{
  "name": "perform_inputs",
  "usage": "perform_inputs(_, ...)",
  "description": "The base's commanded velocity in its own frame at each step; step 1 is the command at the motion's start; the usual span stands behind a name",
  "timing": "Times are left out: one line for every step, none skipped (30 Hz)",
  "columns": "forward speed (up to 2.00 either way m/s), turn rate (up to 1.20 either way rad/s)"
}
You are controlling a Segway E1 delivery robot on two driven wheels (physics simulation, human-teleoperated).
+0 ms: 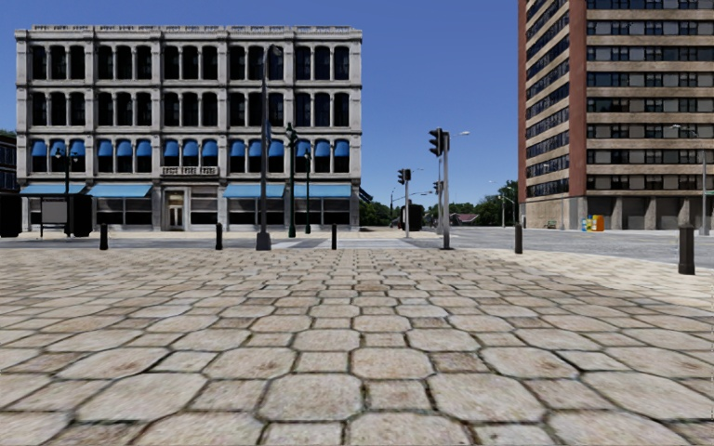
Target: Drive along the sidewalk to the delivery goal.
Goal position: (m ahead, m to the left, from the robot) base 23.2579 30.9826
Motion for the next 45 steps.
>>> perform_inputs(2.0, -0.11)
perform_inputs(2.0, -0.16)
perform_inputs(2.0, -0.16)
perform_inputs(2.0, -0.19)
perform_inputs(2.0, -0.19)
perform_inputs(2.0, -0.2)
perform_inputs(2.0, -0.2)
perform_inputs(2.0, -0.2)
perform_inputs(2.0, -0.2)
perform_inputs(2.0, -0.24)
perform_inputs(2.0, -0.28)
perform_inputs(2.0, -0.28)
perform_inputs(2.0, -0.3)
perform_inputs(2.0, -0.3)
perform_inputs(2.0, -0.3)
perform_inputs(2.0, -0.3)
perform_inputs(2.0, -0.3)
perform_inputs(2.0, -0.3)
perform_inputs(2.0, -0.26)
perform_inputs(2.0, -0.17)
perform_inputs(2.0, -0.17)
perform_inputs(2.0, 0.0)
perform_inputs(2.0, 0.0)
perform_inputs(2.0, 0.0)
perform_inputs(2.0, 0.0)
perform_inputs(2.0, 0.0)
perform_inputs(2.0, 0.0)
perform_inputs(2.0, 0.0)
perform_inputs(2.0, 0.0)
perform_inputs(2.0, 0.0)
perform_inputs(2.0, 0.0)
perform_inputs(2.0, 0.0)
perform_inputs(2.0, 0.0)
perform_inputs(2.0, 0.0)
perform_inputs(2.0, 0.0)
perform_inputs(2.0, 0.0)
perform_inputs(2.0, 0.0)
perform_inputs(2.0, 0.0)
perform_inputs(2.0, 0.0)
perform_inputs(2.0, 0.0)
perform_inputs(2.0, 0.0)
perform_inputs(2.0, 0.0)
perform_inputs(2.0, 0.0)
perform_inputs(2.0, 0.0)
perform_inputs(2.0, 0.0)
